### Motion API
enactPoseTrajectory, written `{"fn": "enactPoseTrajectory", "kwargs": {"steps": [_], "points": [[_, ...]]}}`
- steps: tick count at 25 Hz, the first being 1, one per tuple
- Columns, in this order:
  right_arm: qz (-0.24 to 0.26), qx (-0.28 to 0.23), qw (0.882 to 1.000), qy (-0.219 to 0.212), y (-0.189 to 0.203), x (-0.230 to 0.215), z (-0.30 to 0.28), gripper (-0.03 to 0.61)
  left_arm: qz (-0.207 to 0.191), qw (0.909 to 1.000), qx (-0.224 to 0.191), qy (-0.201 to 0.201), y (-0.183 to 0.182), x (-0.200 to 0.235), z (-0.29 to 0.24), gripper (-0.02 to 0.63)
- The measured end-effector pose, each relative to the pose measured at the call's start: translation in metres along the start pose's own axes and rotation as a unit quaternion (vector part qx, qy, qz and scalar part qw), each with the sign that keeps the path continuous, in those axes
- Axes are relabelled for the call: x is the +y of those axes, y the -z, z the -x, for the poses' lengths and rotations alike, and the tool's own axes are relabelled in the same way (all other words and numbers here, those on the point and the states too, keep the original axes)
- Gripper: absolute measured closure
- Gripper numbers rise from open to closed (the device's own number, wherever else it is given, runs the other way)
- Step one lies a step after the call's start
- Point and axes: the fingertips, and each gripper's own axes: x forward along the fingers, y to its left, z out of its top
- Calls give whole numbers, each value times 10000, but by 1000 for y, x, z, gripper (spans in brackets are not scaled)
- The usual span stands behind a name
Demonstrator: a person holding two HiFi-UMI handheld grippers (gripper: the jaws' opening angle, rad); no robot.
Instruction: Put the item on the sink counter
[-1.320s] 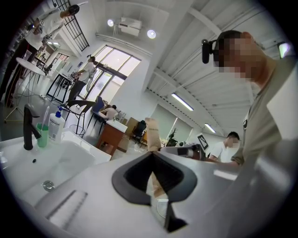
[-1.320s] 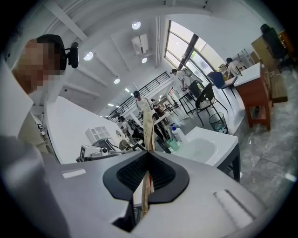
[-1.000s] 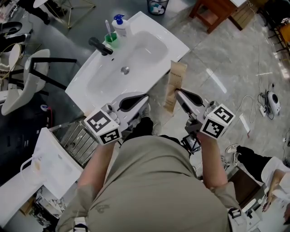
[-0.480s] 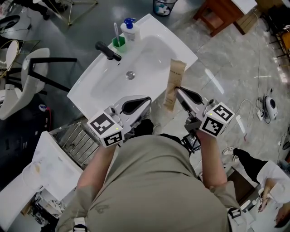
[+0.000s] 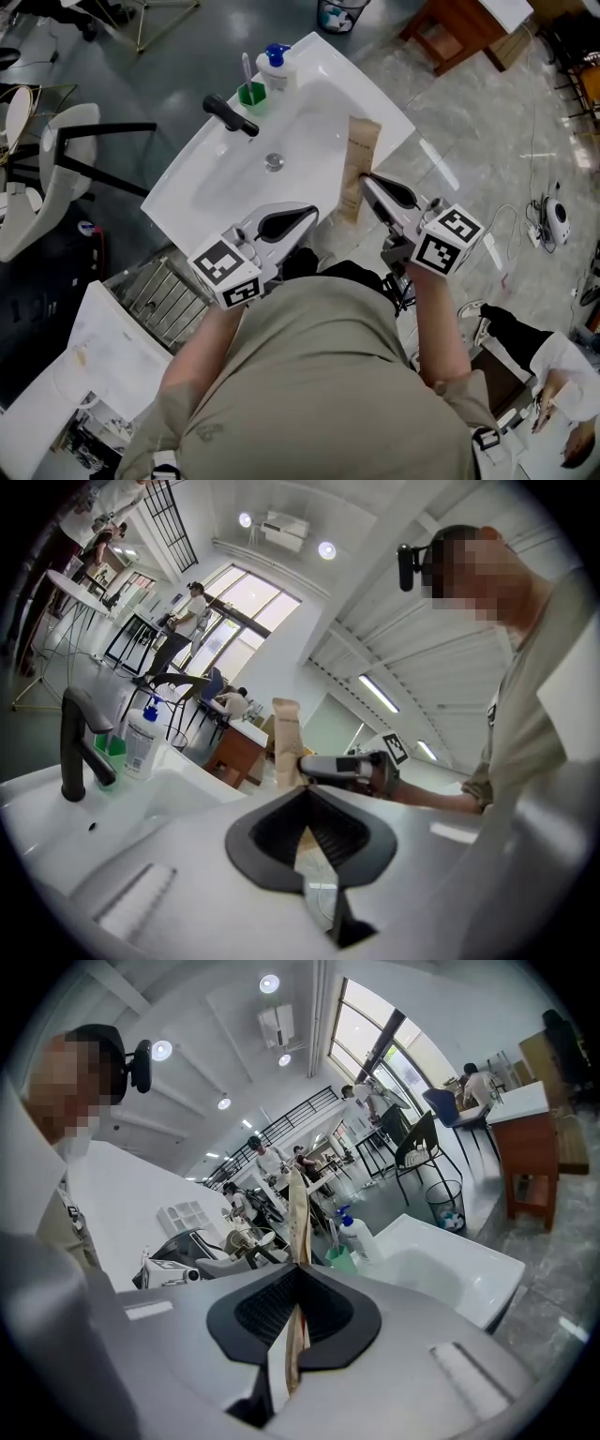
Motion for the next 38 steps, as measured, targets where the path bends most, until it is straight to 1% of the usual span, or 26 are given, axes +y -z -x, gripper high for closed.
{"fn": "enactPoseTrajectory", "kwargs": {"steps": [6, 16, 23, 29, 38], "points": [[40, 54, 10000, 68, -6, -7, -11, 565, -14, 10000, -71, -68, -7, 12, 5, 608], [96, 171, 9998, -26, -13, -17, -28, 565, -14, 9992, -234, -315, -17, 25, 11, 608], [73, 294, 9993, -209, -18, -35, -41, 565, 39, 9975, -307, -637, -22, 41, 6, 609], [81, 482, 9983, -326, -26, -59, -55, 565, 101, 9948, -273, -973, -22, 62, -4, 609], [132, 851, 9952, -473, -34, -108, -77, 565, 206, 9893, -275, -1418, -25, 88, -23, 609]]}}
